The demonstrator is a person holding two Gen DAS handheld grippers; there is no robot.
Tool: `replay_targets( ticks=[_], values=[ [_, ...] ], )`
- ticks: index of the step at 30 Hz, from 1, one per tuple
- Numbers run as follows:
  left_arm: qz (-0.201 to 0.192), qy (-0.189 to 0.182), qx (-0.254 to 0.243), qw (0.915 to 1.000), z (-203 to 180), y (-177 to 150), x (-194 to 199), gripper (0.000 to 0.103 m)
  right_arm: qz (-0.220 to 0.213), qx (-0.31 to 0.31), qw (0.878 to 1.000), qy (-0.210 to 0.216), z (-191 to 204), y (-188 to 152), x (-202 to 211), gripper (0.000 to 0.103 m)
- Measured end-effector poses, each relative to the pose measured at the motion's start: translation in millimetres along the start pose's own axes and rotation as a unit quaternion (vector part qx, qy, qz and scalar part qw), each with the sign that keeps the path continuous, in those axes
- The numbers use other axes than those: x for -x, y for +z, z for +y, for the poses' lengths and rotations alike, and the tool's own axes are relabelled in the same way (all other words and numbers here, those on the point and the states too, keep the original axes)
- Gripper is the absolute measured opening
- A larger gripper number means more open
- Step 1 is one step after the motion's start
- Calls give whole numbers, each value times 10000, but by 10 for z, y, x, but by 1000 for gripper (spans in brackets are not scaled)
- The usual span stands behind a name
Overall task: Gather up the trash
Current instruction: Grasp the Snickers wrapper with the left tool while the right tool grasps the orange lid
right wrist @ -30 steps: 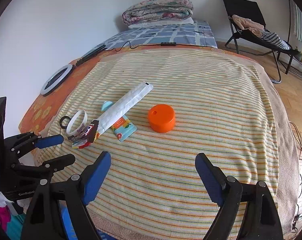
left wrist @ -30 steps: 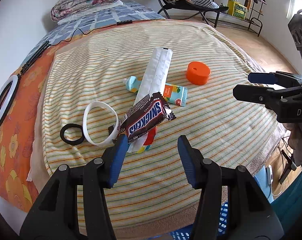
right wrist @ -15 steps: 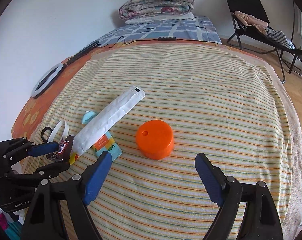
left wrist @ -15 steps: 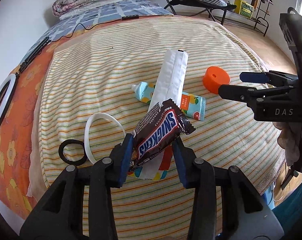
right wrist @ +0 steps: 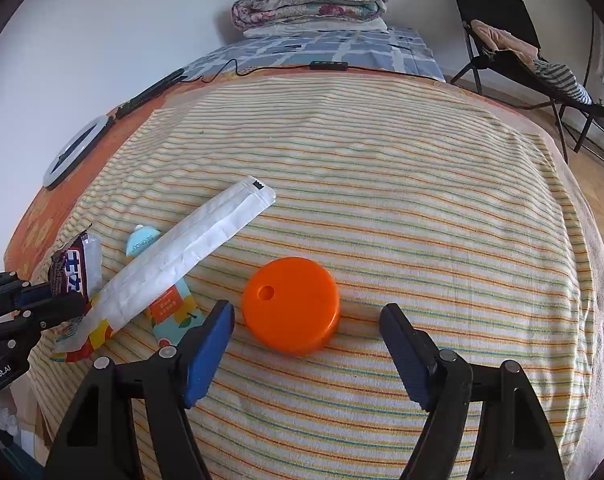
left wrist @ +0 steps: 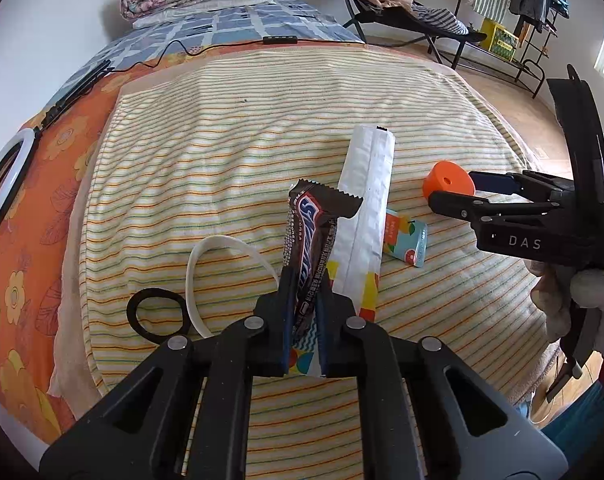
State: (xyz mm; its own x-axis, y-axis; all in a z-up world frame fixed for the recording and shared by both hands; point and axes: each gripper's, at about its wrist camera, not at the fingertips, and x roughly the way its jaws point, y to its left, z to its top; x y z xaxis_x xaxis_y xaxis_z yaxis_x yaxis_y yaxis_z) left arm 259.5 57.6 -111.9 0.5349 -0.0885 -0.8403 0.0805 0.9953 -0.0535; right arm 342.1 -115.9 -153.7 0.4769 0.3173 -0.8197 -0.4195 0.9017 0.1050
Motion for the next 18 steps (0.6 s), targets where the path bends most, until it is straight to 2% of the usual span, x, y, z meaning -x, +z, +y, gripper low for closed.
replay_targets(
  ticks=[3,4,5,11,18],
  values=[
    [-73,3,-1,10000,-6,10,41,5,-21,26,10000,-30,-2,17,-7,65],
    [-98,-16,7,10000,-4,16,58,5,-35,27,10000,23,-7,20,-2,60],
    [-123,-16,18,9999,-1,21,77,5,-48,9,9999,88,-17,25,1,49],
    [-256,6,59,9997,10,42,214,4,-77,-34,9999,115,-23,16,50,49],
    [-444,-85,46,9990,-43,24,468,4,-302,27,9995,45,-4,44,300,49]
  ],
)
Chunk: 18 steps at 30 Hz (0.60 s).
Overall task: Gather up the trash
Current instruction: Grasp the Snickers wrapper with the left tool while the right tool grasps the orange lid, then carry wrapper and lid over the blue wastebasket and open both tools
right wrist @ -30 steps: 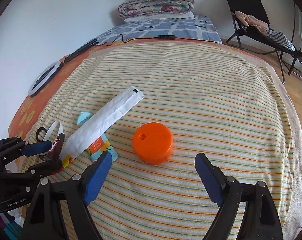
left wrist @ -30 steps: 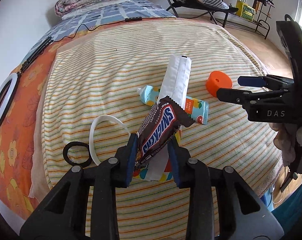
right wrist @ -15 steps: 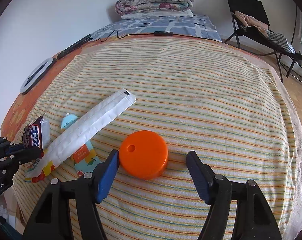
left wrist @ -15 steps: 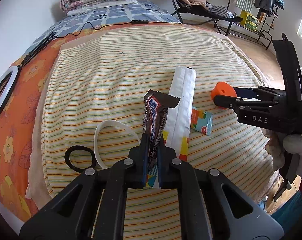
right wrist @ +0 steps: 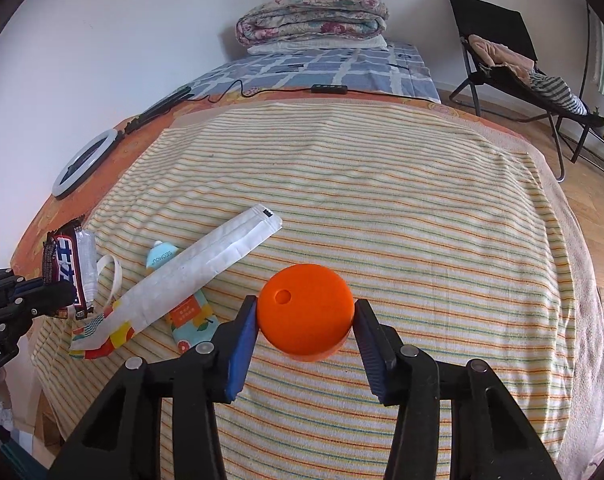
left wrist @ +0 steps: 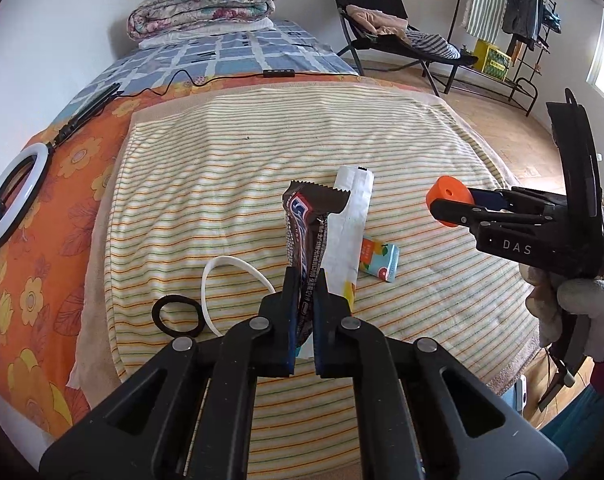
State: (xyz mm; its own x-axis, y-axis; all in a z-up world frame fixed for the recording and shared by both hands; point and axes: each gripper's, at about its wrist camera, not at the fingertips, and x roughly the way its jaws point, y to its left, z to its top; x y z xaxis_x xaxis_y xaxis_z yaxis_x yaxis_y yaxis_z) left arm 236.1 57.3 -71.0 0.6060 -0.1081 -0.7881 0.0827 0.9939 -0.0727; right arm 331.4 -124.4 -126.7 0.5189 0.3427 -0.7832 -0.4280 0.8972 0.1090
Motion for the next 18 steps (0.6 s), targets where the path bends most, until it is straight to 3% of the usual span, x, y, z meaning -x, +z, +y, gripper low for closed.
replay_targets(
  ticks=[11,18],
  values=[
    [-166,-99,-106,9998,-171,-156,438,4,-217,275,9994,-50,202,-102,556,49],
    [-137,-165,-55,9998,-267,-413,662,4,-199,303,9992,164,355,-392,944,49]
  ],
)
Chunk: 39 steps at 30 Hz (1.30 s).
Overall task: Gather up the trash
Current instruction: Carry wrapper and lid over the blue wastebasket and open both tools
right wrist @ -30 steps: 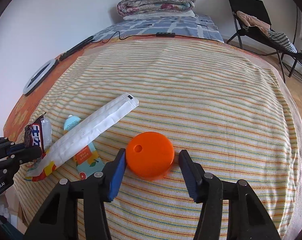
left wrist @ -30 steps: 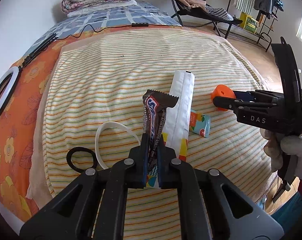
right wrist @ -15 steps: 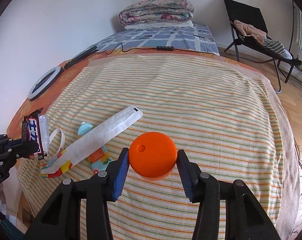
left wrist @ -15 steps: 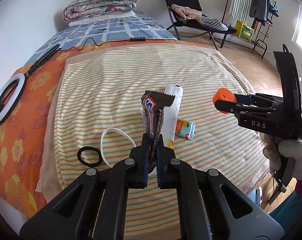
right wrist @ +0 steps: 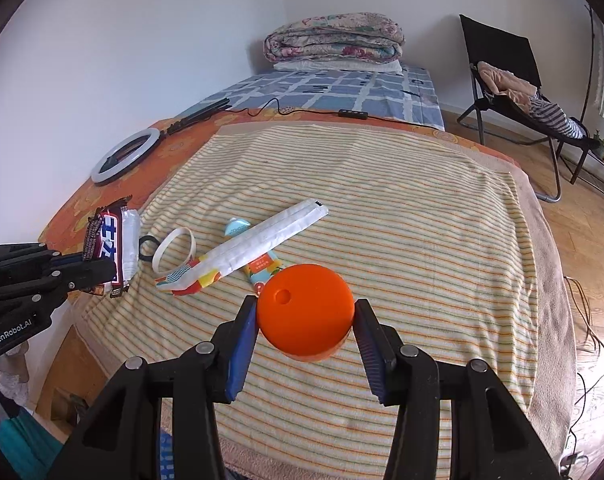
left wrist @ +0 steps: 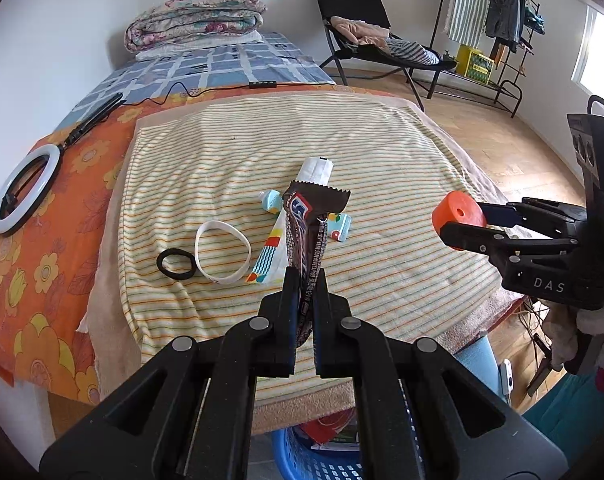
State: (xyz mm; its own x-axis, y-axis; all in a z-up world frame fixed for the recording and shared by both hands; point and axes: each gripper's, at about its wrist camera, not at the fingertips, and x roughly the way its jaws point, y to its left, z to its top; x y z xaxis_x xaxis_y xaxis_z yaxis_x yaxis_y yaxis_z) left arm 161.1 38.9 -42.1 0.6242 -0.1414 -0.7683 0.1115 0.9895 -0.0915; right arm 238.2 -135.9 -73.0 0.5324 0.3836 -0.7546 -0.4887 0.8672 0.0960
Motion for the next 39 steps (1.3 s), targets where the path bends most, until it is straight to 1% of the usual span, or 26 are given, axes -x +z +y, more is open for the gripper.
replay_targets(
  ticks=[4,11,15,20,26,35,39],
  values=[
    [123,-60,56,9999,-64,-261,75,4,56,16,9998,189,109,-220,191,49],
    [386,-98,116,9991,-213,-759,159,4,179,-174,9984,512,218,-661,455,49],
    [472,-145,148,9987,-294,-961,190,4,275,-205,9974,630,301,-931,536,49],
    [500,-176,159,9985,-380,-1110,222,4,354,-195,9968,688,388,-1172,608,49],
    [574,-209,147,9980,-454,-1248,192,4,407,-199,9965,708,448,-1328,647,49],
    [874,-203,177,9958,-478,-1462,-45,4,663,-162,9954,670,501,-1529,481,49],
    [1038,-207,313,9939,-417,-1529,-171,4,742,-156,9955,571,476,-1596,383,49]
  ],
)
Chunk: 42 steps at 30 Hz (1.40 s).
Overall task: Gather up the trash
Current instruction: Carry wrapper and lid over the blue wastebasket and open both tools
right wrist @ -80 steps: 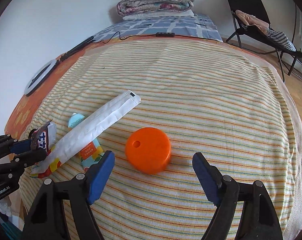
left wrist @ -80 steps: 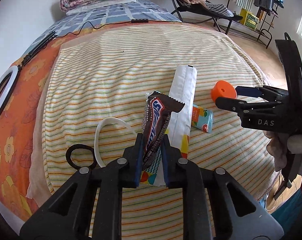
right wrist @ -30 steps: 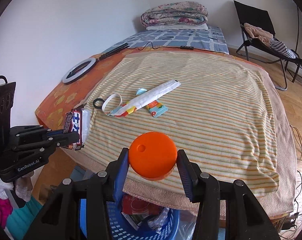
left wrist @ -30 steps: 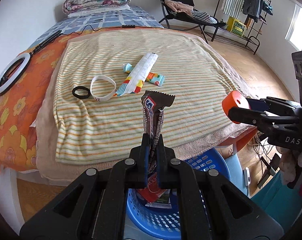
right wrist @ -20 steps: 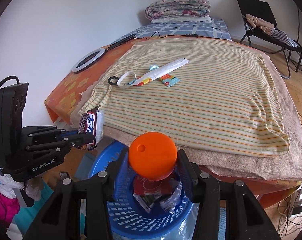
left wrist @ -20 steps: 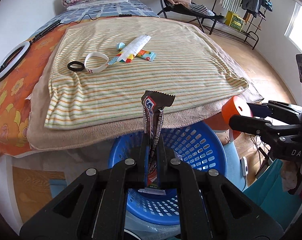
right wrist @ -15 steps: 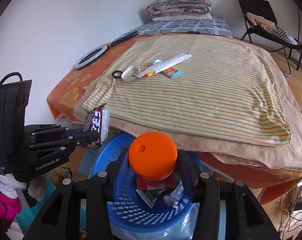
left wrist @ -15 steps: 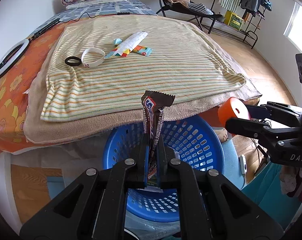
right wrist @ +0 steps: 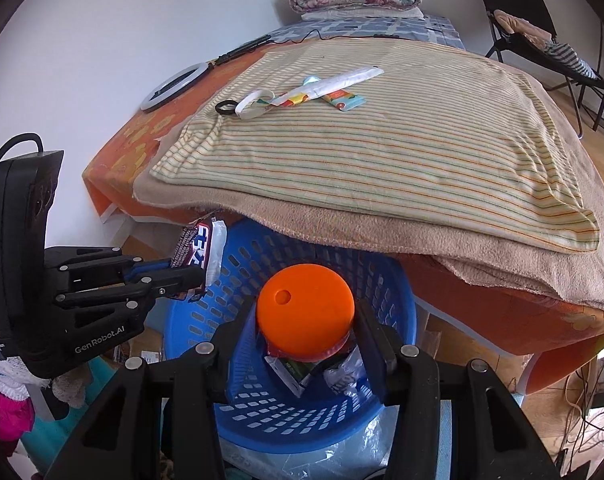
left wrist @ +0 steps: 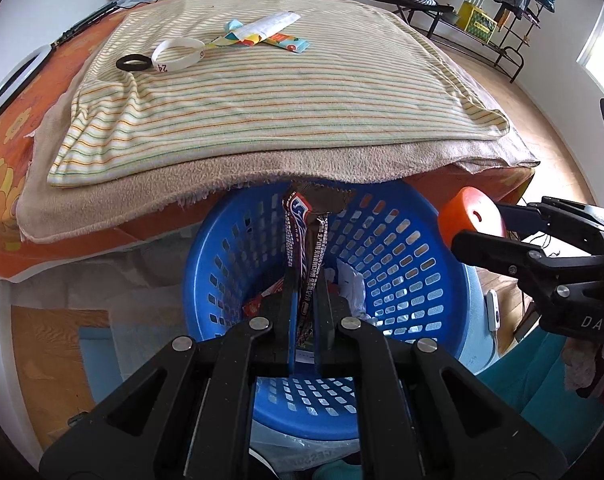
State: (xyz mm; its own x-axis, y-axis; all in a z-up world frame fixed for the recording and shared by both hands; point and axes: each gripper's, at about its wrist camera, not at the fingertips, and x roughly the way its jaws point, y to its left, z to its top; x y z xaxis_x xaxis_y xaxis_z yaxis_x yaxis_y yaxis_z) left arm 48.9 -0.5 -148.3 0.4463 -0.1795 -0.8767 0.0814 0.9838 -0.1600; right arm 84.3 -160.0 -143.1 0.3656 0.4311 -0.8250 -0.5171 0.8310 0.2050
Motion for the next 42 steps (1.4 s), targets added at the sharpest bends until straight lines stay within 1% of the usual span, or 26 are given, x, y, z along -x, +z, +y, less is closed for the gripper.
replay_targets(
  ticks=[6,22,24,26,27,28,29,31,32,34,35,36,37,38,40,42],
  values=[
    [170,61,95,9998,73,-50,-125,4,150,-101,9998,-48,-86,-74,-132,49],
    [251,202,-15,9995,28,-79,-183,4,277,-183,9993,-152,-117,-105,-246,51],
    [258,207,-35,9994,22,-83,-187,8,290,-195,9993,-162,-117,-103,-257,54],
    [257,229,-56,9994,16,-85,-189,16,281,-204,9992,-175,-115,-100,-258,58],
    [258,238,-62,9994,16,-87,-190,18,273,-208,9992,-182,-118,-99,-255,60],
    [262,247,-66,9993,16,-87,-192,23,266,-214,9992,-190,-119,-97,-254,61],
    [262,263,-71,9993,15,-88,-194,31,261,-222,9992,-199,-119,-97,-253,63],
    [237,305,-76,9992,18,-88,-188,39,260,-241,9992,-208,-129,-98,-252,66],
    [227,319,-78,9992,19,-86,-185,40,263,-249,9991,-218,-135,-98,-252,69],
    [224,337,-69,9992,35,-83,-175,40,259,-266,9990,-232,-145,-95,-249,72],
    [224,347,-59,9991,41,-83,-173,42,258,-275,9990,-242,-151,-95,-246,74],
    [222,356,-51,9991,47,-84,-170,44,256,-282,9990,-254,-152,-96,-245,75],
    [216,367,-44,9991,52,-84,-168,50,250,-286,9989,-267,-154,-94,-243,77],
    [209,380,-42,9991,55,-84,-163,53,242,-289,9989,-282,-158,-91,-238,80],
    [208,413,-54,9989,55,-83,-160,53,219,-289,9988,-319,-160,-89,-228,84],
    [221,461,-62,9987,53,-83,-160,54,198,-288,9987,-368,-162,-83,-218,85]
  ],
)
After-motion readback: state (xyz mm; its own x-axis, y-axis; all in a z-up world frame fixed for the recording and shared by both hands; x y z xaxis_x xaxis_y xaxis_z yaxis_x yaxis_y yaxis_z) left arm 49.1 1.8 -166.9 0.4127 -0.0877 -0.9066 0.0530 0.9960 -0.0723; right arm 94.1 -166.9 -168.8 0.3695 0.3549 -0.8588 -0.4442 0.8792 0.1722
